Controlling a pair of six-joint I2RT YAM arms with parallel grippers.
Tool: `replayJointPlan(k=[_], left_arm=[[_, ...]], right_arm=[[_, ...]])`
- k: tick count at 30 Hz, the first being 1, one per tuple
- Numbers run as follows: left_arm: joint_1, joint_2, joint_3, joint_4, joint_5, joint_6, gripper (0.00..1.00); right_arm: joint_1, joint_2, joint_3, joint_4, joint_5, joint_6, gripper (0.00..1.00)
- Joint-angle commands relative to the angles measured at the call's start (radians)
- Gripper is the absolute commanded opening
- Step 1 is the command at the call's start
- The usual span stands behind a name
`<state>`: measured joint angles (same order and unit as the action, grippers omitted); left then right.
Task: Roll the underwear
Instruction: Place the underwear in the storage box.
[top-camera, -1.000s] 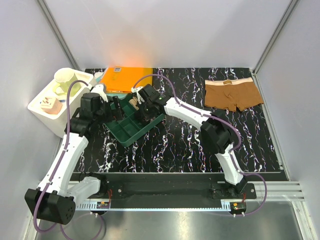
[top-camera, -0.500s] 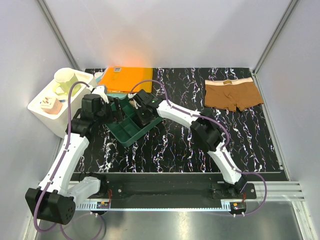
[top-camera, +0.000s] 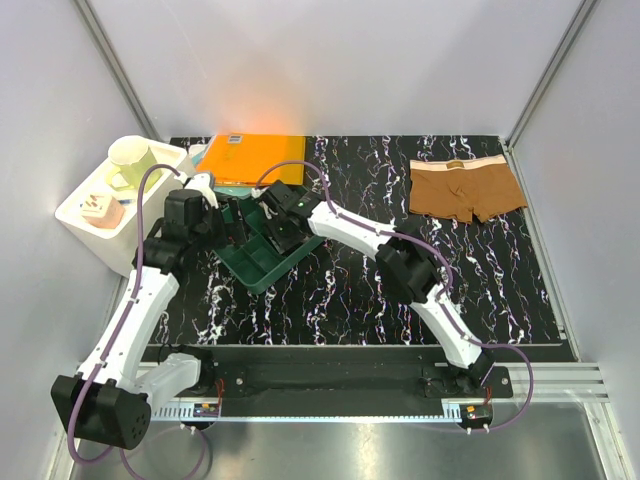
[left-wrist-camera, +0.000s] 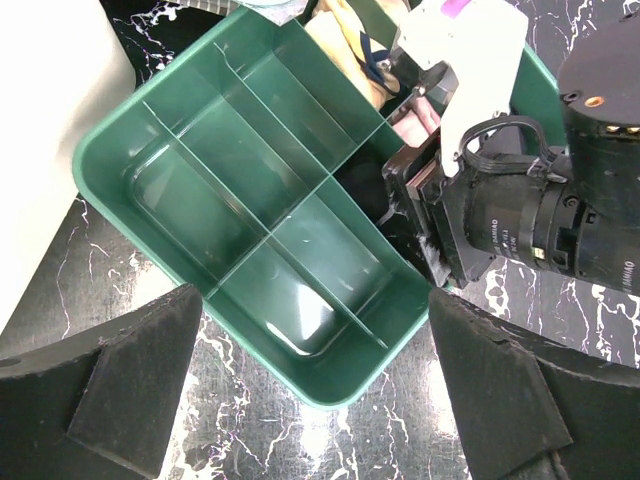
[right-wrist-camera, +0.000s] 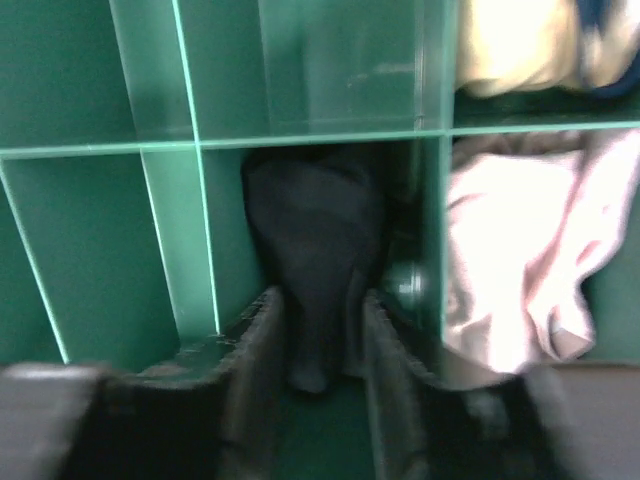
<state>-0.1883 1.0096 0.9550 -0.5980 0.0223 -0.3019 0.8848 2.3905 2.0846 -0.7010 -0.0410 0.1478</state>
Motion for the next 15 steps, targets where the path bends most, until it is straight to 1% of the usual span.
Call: replayJointPlan(k=[1, 2, 5, 11, 14, 15], left_arm=[[0.004, -0.023, -0.001, 0.044, 0.019, 0.014, 0.99], [0.003, -0.026, -0.001, 0.044, 0.021, 0.014, 0.99], [0.004, -0.029, -0.005, 0.046, 0.019, 0.014, 0.99], [0.004, -0.037, -0.007, 0.046, 0.005, 0.015, 0.99], [0.004, -0.043, -0.009, 0.044, -0.013, 0.017, 0.99], [0.004, -0.046, -0.009, 0.044, -0.016, 0.017, 0.99]], right_arm=[[0.002, -0.042, 0.058, -0.026, 0.021, 0.001, 0.53], [0.002, -0.05, 0.06, -0.028, 0.017, 0.002, 0.56], [0.002, -0.068, 0.074, -0.028, 0.007, 0.006, 0.61], [0.002, -0.111, 0.077, -0.028, 0.022, 0.013, 0.64], [0.0, -0.154, 0.071, -0.028, 0.038, 0.009, 0.68], [0.002, -0.177, 0.069, -0.026, 0.065, 0.007, 0.69]])
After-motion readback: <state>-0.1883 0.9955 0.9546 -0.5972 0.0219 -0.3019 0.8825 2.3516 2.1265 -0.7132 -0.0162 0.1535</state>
